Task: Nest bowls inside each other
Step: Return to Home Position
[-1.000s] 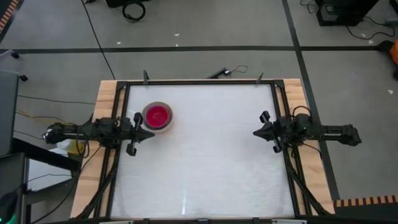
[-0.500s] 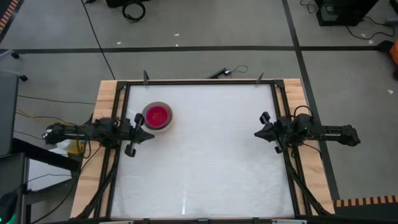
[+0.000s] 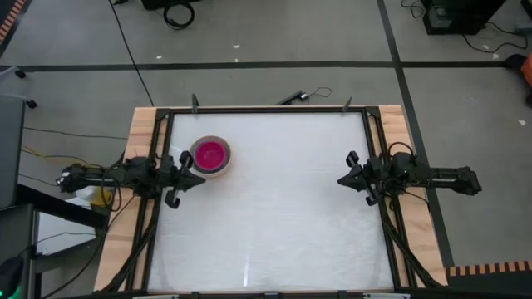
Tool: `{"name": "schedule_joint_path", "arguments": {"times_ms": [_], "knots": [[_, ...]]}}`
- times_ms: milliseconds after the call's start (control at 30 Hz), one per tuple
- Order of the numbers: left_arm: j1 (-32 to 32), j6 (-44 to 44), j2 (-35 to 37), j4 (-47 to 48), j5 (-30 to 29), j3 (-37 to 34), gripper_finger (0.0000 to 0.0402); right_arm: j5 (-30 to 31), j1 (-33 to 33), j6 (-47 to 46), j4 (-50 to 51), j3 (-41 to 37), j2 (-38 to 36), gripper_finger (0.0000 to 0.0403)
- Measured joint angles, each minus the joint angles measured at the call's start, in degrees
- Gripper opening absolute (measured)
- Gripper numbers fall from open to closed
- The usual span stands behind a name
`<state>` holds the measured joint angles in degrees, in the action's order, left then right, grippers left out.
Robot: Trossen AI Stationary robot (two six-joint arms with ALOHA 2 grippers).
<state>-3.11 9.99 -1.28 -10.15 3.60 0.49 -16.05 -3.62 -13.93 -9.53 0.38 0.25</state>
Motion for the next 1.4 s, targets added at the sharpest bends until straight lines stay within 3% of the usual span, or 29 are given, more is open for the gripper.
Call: {"name": "schedule_joint_path", "arguments": {"times_ms": [300, 1400], "knots": [[0.00, -0.24, 0.00, 0.00, -0.04, -0.01, 0.0019, -0.02, 0.00, -0.02, 0.21, 0.00, 0.00, 0.0027], [0.00, -0.25, 0.00, -0.04, -0.07, -0.04, 0.0020, -0.09, 0.00, -0.04, 0.19, 0.00, 0.00, 0.0028]]}}
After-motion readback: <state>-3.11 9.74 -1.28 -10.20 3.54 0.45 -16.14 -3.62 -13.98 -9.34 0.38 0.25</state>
